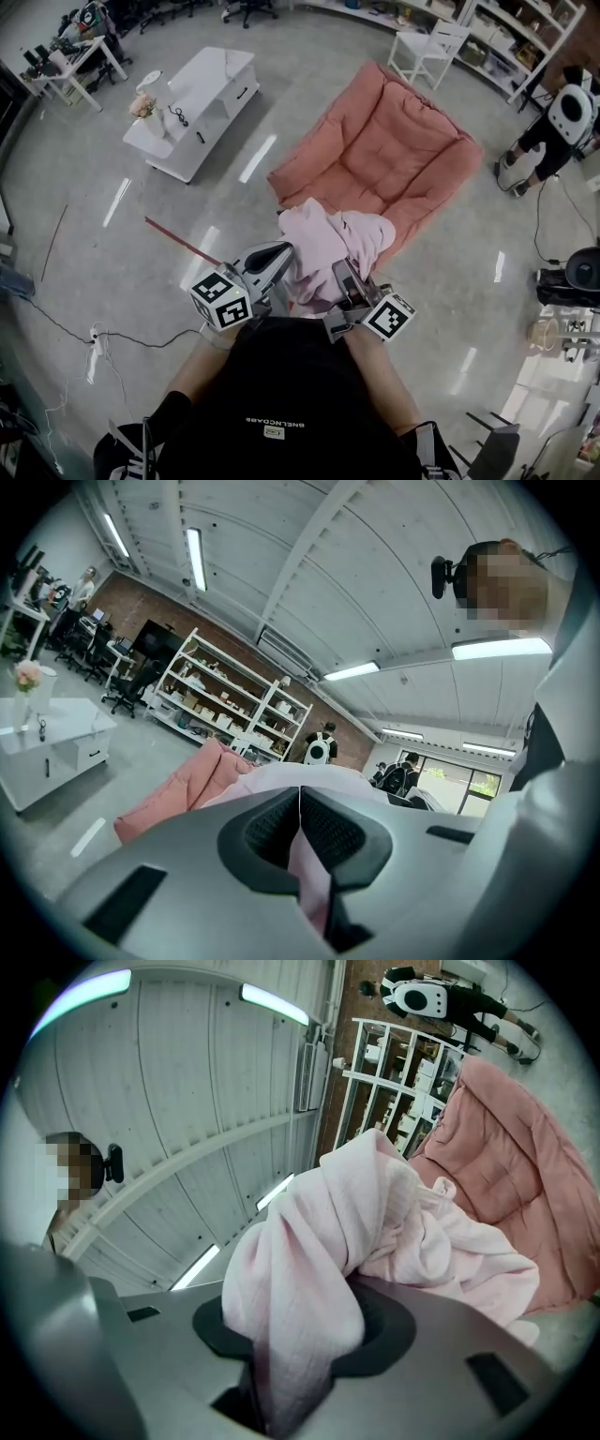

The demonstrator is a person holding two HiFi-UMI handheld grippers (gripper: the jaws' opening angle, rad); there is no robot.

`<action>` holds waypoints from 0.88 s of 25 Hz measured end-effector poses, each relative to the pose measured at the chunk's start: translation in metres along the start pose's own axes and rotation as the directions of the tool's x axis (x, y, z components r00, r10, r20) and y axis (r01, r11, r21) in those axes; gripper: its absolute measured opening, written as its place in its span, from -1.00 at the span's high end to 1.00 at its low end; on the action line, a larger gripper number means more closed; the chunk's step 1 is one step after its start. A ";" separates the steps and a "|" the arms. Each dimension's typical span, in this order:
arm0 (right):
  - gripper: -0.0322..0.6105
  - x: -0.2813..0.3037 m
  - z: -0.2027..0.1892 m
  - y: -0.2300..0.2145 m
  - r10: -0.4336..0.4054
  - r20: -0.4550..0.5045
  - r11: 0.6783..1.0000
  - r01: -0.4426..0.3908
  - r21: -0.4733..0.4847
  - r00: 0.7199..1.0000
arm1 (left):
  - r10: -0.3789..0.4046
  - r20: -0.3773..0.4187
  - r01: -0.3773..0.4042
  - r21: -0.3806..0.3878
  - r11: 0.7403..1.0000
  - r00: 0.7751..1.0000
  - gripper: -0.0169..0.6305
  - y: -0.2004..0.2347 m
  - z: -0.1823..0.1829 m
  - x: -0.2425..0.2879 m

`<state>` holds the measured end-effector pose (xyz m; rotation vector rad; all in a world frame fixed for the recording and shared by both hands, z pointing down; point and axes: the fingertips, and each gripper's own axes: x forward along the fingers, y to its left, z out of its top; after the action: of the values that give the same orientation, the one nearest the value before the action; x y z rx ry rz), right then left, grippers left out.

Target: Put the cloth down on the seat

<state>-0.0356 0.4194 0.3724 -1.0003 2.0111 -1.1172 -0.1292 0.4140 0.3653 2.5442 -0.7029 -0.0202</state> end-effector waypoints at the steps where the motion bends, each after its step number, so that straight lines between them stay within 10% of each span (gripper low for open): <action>1: 0.30 0.003 0.003 -0.001 -0.002 0.004 1.000 0.002 -0.002 1.000 | -0.007 -0.001 0.007 -0.006 1.000 1.000 0.89 0.004 0.002 0.004; 22: 0.30 0.150 0.053 -0.051 -0.110 0.110 0.994 0.110 0.011 0.988 | -0.174 -0.080 0.172 -0.030 0.985 0.982 0.89 0.144 0.089 0.080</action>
<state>-0.0550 0.2536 0.3711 -1.1571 1.8849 -1.0983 -0.1410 0.2269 0.3632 2.5604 -0.4461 0.0171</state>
